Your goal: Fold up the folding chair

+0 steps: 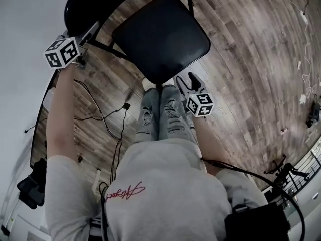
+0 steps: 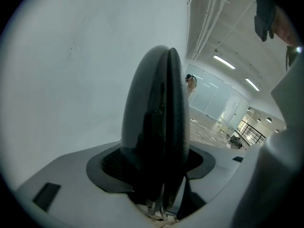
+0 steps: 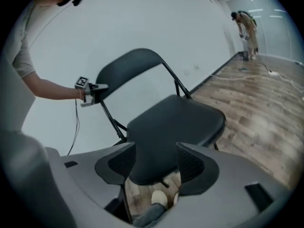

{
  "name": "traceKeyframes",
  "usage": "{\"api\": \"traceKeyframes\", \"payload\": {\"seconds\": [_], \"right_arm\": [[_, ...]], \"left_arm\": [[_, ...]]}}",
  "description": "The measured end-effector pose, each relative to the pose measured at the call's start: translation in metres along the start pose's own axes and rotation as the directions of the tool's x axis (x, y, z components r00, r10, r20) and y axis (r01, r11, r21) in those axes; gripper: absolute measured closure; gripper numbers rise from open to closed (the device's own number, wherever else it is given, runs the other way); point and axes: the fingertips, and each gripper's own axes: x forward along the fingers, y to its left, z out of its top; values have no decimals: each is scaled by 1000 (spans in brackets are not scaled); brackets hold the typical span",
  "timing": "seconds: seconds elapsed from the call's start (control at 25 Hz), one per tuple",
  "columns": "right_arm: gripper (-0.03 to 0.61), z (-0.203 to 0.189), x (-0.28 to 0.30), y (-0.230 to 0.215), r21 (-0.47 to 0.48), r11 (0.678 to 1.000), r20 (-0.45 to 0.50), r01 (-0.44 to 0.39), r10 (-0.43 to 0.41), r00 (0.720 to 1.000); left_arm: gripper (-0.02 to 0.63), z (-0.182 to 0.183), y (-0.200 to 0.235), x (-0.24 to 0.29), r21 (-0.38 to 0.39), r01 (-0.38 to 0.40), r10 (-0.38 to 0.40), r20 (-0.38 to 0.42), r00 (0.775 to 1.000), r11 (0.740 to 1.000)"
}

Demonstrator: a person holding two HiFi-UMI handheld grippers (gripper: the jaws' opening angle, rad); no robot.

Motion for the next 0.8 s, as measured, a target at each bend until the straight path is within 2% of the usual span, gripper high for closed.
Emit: {"api": "traceKeyframes", "payload": {"seconds": [0.08,0.2,0.32,0.4,0.56,0.6,0.72,0.8], "right_arm": [[328,-41,13,-21,100,995,-82,24,-16,997],[313,-84,38,-34,272,962,-148,4,37,988],[304,-107,66,-32,440,893,-108,-95,157,982],[301,-109,80,-34,507,844,-49,-177,233,971],[296,-100,88,-43,612,713,90,-342,367,926],[296,-98,89,-44,619,692,111,-371,391,914],[298,-91,98,-42,589,664,138,-460,478,867],[298,-89,103,-39,594,627,146,-504,532,834]], "left_arm": [[333,3,-6,-1,17,32,-32,30,999,999],[356,8,-10,-3,51,65,-68,68,995,997],[362,8,-10,-1,89,83,-91,90,992,993],[364,9,-12,1,106,91,-102,101,990,990],[368,12,-17,-4,139,101,-118,124,985,985],[370,12,-19,-6,146,101,-120,126,985,984],[379,10,-20,-7,153,107,-127,127,984,982],[380,8,-16,-6,146,121,-140,132,981,982]]}}
